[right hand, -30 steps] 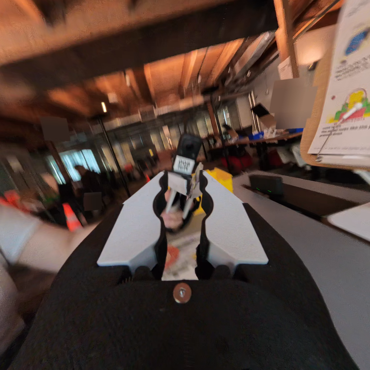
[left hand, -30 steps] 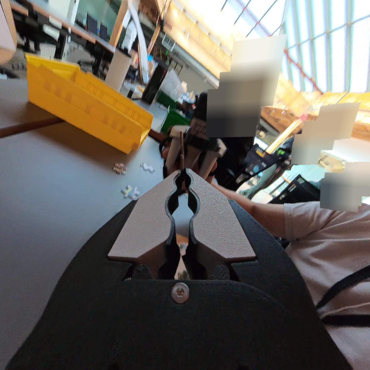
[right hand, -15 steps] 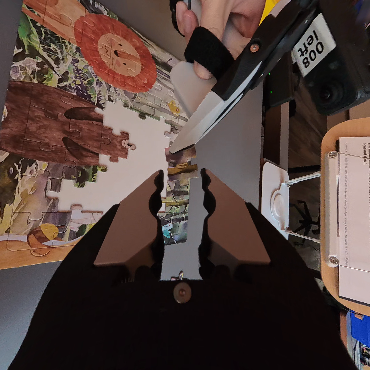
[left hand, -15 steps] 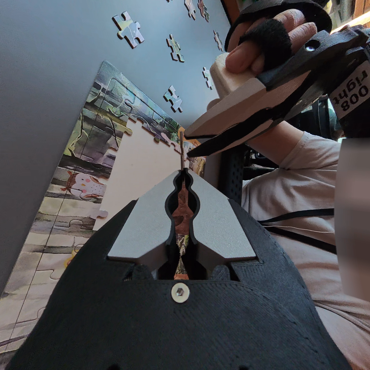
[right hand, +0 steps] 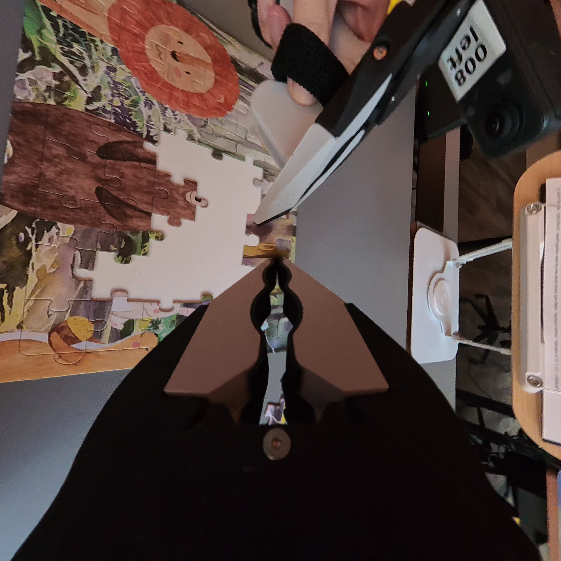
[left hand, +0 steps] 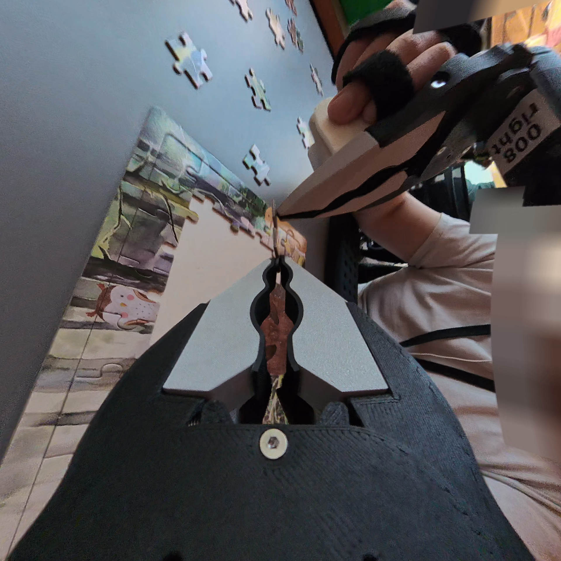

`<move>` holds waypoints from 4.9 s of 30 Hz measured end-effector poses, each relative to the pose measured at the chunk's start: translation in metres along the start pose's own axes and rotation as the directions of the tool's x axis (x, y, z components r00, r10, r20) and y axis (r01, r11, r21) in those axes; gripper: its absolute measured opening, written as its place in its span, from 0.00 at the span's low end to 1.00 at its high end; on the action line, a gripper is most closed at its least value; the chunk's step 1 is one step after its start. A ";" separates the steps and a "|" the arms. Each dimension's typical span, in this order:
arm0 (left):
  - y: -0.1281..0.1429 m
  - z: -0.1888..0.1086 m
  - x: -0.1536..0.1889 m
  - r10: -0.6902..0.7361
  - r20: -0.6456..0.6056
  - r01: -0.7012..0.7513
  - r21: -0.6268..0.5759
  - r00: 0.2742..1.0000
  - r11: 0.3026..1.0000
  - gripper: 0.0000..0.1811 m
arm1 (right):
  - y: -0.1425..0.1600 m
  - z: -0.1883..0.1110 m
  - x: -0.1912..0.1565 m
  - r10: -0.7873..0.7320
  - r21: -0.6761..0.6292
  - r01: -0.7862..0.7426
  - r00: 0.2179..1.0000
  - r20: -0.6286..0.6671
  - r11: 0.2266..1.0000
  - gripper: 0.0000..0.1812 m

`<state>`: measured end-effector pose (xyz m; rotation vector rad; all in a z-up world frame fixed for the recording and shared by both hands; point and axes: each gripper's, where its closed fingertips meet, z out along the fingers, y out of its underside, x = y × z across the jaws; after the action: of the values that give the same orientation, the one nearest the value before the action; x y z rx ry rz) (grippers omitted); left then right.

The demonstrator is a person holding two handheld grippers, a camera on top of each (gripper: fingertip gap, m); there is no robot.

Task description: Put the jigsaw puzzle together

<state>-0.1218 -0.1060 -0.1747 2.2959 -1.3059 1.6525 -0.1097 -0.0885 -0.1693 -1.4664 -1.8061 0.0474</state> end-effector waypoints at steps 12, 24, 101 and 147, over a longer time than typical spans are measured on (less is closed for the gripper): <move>-0.008 -0.001 -0.011 0.003 0.011 -0.004 0.060 1.000 0.998 0.00 | 0.011 0.010 0.002 0.066 -0.010 -0.066 0.998 -0.011 0.998 0.21; -0.012 -0.008 -0.040 0.038 0.208 -0.052 0.066 0.977 0.996 0.13 | 0.042 0.020 -0.015 0.228 -0.134 -0.210 0.965 0.133 0.968 0.16; 0.007 0.035 -0.064 0.543 0.421 -0.370 -0.425 0.727 0.826 0.04 | 0.087 0.034 -0.010 0.586 -0.165 -0.562 0.772 0.246 0.810 0.22; 0.007 0.036 -0.065 0.575 0.455 -0.332 -0.509 0.680 0.794 0.05 | 0.086 0.038 -0.012 0.554 -0.195 -0.521 0.803 0.217 0.831 0.26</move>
<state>-0.1043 -0.0879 -0.2449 2.4155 -2.2629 0.5650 -0.0627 -0.0540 -0.2437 -2.1170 -1.5479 0.4451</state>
